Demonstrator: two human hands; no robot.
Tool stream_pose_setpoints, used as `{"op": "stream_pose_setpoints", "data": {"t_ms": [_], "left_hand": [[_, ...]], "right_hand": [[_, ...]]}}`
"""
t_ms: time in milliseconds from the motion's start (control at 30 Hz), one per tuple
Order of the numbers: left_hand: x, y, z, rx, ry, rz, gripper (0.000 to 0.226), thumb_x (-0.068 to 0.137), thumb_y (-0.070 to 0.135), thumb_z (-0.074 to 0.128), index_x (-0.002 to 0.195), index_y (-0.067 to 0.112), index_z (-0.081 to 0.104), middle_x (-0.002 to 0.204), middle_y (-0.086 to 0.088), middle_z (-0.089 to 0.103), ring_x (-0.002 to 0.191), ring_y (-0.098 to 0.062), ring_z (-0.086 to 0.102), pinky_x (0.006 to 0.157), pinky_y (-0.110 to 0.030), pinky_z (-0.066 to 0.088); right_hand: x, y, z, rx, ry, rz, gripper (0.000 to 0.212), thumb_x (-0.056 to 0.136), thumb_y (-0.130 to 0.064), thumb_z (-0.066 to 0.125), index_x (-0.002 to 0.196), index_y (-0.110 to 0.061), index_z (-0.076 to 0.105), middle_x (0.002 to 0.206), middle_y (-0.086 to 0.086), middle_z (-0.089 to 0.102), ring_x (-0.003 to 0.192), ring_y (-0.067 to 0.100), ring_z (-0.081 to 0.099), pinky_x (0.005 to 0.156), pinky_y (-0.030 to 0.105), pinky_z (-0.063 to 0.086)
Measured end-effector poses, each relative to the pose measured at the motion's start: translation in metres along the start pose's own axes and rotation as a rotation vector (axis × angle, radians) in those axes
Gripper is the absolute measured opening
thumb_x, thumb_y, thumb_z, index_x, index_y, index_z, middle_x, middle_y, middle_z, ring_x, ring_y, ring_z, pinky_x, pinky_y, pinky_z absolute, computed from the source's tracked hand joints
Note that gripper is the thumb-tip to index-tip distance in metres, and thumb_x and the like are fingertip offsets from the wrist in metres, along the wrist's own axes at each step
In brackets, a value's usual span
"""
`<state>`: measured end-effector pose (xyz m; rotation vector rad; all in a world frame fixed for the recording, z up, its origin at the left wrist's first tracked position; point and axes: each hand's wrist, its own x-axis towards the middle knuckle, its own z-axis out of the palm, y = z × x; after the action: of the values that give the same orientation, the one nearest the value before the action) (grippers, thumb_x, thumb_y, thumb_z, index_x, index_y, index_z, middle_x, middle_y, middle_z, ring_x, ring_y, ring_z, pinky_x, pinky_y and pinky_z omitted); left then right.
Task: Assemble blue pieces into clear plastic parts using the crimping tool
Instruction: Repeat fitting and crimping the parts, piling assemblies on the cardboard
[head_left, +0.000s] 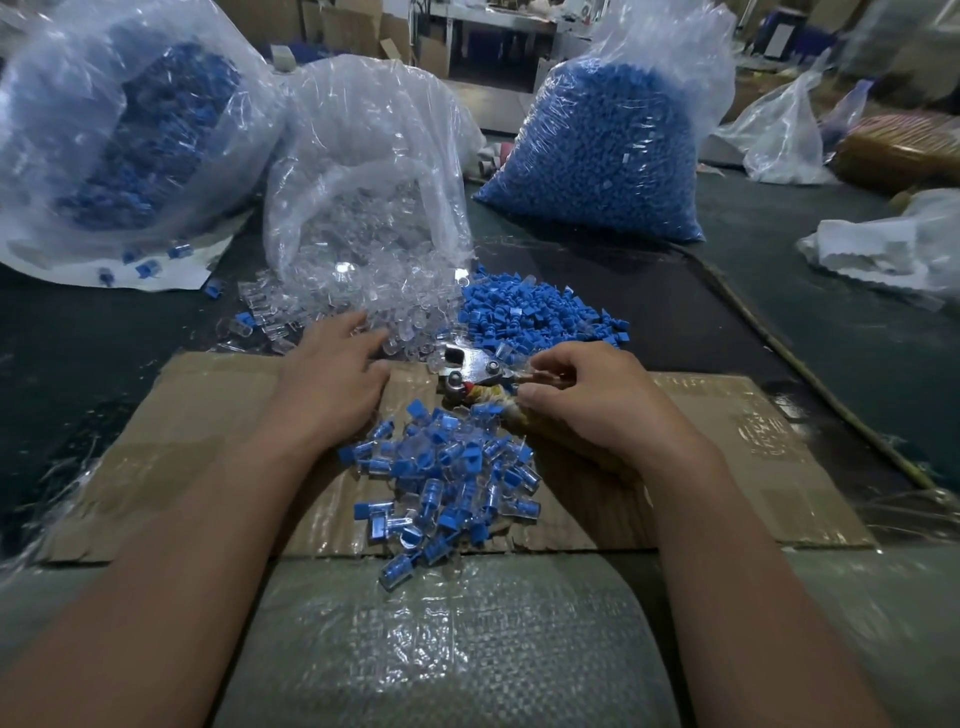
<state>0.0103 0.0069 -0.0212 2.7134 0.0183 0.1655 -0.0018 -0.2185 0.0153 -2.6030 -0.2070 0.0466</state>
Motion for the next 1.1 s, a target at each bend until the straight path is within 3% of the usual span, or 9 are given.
{"op": "stream_pose_setpoints", "data": {"t_ms": [133,367,533,633,733,800,900,1000,1100], "left_hand": [[-0.001,0.001,-0.003,-0.054,0.111,0.005,0.030,0.094,0.016,0.048,0.122,0.011,0.060,0.130,-0.006,0.048,0.121,-0.021,0.042,0.103,-0.036,0.030],[-0.005,0.007,-0.009,-0.123,0.223,-0.032,0.024,0.091,0.008,0.054,0.111,0.009,0.067,0.119,-0.009,0.059,0.111,-0.024,0.050,0.095,-0.035,0.036],[-0.015,0.015,-0.018,-0.408,0.380,-0.097,0.009,0.080,0.013,0.069,0.088,0.011,0.072,0.087,-0.004,0.070,0.074,-0.007,0.058,0.079,-0.029,0.046],[-0.018,0.017,-0.020,-0.518,0.363,-0.114,0.015,0.078,0.008,0.070,0.076,0.022,0.063,0.075,0.006,0.062,0.071,-0.006,0.058,0.072,-0.028,0.049],[-0.021,0.022,-0.021,-0.656,0.310,-0.071,0.028,0.082,0.004,0.064,0.106,0.019,0.059,0.079,0.005,0.058,0.073,-0.005,0.056,0.068,-0.021,0.050],[-0.023,0.025,-0.022,-0.728,0.275,-0.030,0.033,0.085,0.004,0.060,0.115,0.020,0.059,0.081,0.008,0.058,0.072,-0.003,0.057,0.063,-0.015,0.050],[-0.027,0.031,-0.024,-0.767,0.260,0.054,0.023,0.085,0.004,0.059,0.096,0.023,0.064,0.080,0.013,0.060,0.065,0.009,0.060,0.057,-0.003,0.045],[-0.032,0.035,-0.025,-0.840,0.238,0.092,0.027,0.083,0.002,0.060,0.081,0.028,0.062,0.076,0.008,0.064,0.063,0.007,0.062,0.057,-0.005,0.046],[-0.033,0.036,-0.026,-0.859,0.227,0.104,0.028,0.084,0.001,0.060,0.079,0.029,0.061,0.075,0.007,0.065,0.062,0.004,0.063,0.057,-0.007,0.048]], "right_hand": [[-0.001,0.000,0.000,-0.002,0.009,0.001,0.042,0.083,-0.041,0.063,0.120,-0.023,0.059,0.118,-0.004,0.059,0.094,0.007,0.045,0.080,0.026,0.035],[-0.002,-0.003,-0.002,-0.010,0.007,0.004,0.041,0.084,-0.040,0.062,0.121,-0.023,0.058,0.118,-0.005,0.059,0.092,0.006,0.044,0.079,0.025,0.034],[-0.002,-0.004,-0.003,-0.006,-0.003,0.012,0.040,0.084,-0.040,0.062,0.120,-0.023,0.058,0.117,-0.005,0.059,0.092,0.006,0.044,0.078,0.025,0.034],[-0.001,-0.003,-0.003,-0.013,0.001,0.012,0.037,0.086,-0.038,0.061,0.120,-0.022,0.059,0.115,-0.005,0.059,0.091,0.006,0.044,0.078,0.024,0.034],[0.002,-0.001,-0.005,0.000,0.057,0.025,0.031,0.088,-0.035,0.058,0.116,-0.021,0.062,0.099,-0.008,0.056,0.085,0.004,0.045,0.073,0.023,0.034],[0.005,0.002,-0.007,0.015,0.122,0.048,0.025,0.089,-0.030,0.058,0.110,-0.020,0.065,0.094,-0.009,0.058,0.082,0.004,0.048,0.072,0.023,0.036],[0.011,0.010,-0.008,0.039,0.238,0.098,0.018,0.089,-0.023,0.057,0.103,-0.020,0.068,0.093,-0.008,0.062,0.081,0.006,0.051,0.074,0.025,0.039],[0.018,0.017,-0.008,0.081,0.321,0.169,0.018,0.090,-0.021,0.056,0.104,-0.020,0.067,0.097,-0.006,0.063,0.078,0.005,0.051,0.073,0.026,0.041],[0.026,0.021,-0.007,0.094,0.325,0.171,0.026,0.091,-0.021,0.054,0.116,-0.019,0.063,0.115,-0.001,0.063,0.098,0.013,0.055,0.085,0.032,0.046]]}}
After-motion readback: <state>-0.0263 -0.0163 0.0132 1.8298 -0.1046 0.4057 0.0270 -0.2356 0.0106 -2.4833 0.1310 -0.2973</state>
